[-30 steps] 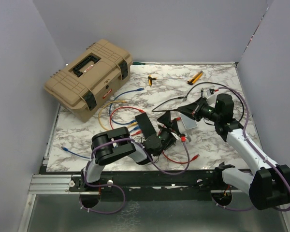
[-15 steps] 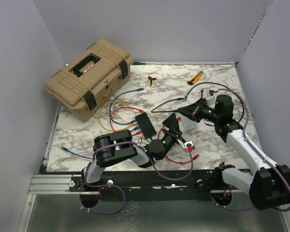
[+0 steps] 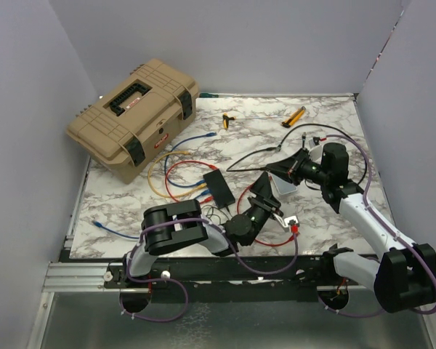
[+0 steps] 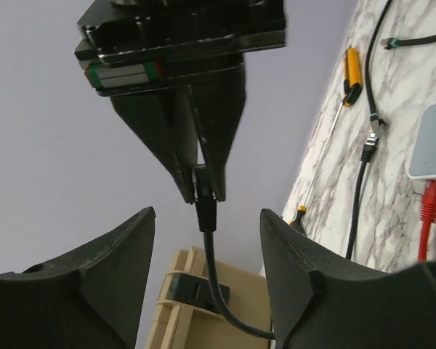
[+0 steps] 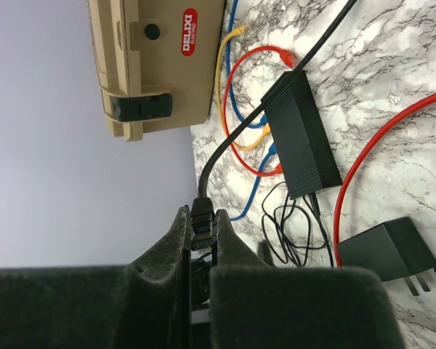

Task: Insert the plug into the switch port
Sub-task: Pick up the connector from the center of the board.

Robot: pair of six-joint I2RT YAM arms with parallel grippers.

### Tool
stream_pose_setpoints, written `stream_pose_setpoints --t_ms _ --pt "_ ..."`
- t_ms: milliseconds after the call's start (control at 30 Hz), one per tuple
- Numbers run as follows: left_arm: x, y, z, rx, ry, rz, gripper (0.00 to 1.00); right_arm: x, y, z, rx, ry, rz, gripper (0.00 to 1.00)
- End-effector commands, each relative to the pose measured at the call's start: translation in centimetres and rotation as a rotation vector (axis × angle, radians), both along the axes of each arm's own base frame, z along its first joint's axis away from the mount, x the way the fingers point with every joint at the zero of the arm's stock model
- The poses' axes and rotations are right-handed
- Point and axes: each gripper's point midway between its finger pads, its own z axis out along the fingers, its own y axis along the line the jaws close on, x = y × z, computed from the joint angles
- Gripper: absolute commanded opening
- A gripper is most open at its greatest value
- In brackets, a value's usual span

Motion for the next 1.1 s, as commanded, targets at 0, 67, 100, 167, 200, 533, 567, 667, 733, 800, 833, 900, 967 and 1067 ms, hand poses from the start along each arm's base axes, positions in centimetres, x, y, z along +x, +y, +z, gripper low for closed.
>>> stream_pose_setpoints --t_ms 0,67,100,167,200,533,567,667,733,800,833,900,967,1067 --pt "1.5 3.1 4.9 -0.352 -0.039 0.104 0.59 -0.9 0.2 -0.2 0.001 0.002 0.025 0.01" --pt "2.3 3.3 4.7 -0.355 -0.041 0.125 0.58 -1.1 0.3 0.0 0.003 -0.001 0.029 0.01" --pt "2.6 3.3 4.6 -0.354 -0.041 0.129 0.58 -1.2 0.3 0.0 0.004 -0.001 0.031 0.01" --pt "2.9 3.3 4.3 -0.356 -0.039 0.13 0.58 -1.3 0.3 0.3 0.007 -0.006 0.034 0.01" --pt "3.1 3.4 4.3 -0.36 -0.036 0.131 0.57 -1.4 0.3 0.3 0.009 -0.006 0.036 0.01" --pt "4.4 3.5 3.9 -0.38 -0.033 0.142 0.39 -1.7 0.5 1.0 0.026 -0.017 0.05 0.01" --pt "4.4 3.3 4.1 -0.388 -0.033 0.14 0.37 -1.6 0.5 1.0 0.025 -0.018 0.049 0.01" --pt "4.5 3.2 4.5 -0.402 -0.038 0.134 0.2 -1.6 0.5 0.7 0.026 -0.011 0.048 0.01" --pt "4.6 3.4 4.9 -0.414 -0.039 0.135 0.09 -1.6 0.6 0.7 0.033 -0.01 0.051 0.01" --pt "4.8 3.7 5.2 -0.435 -0.035 0.142 0.03 -1.5 0.6 0.7 0.033 -0.019 0.056 0.01" --pt "4.8 3.9 5.4 -0.448 -0.032 0.141 0.0 -1.5 0.6 0.7 0.03 -0.025 0.058 0.01" --pt "4.9 4.4 5.9 -0.47 -0.028 0.138 0.0 -1.3 0.6 1.0 0.014 -0.043 0.065 0.01" --pt "5.2 5.2 6.7 -0.502 -0.026 0.145 0.0 -0.9 0.5 1.6 -0.006 -0.073 0.066 0.09" --pt "6.1 6.7 7.8 -0.546 -0.009 0.17 0.0 -0.1 0.1 2.5 -0.049 -0.118 0.043 0.29"
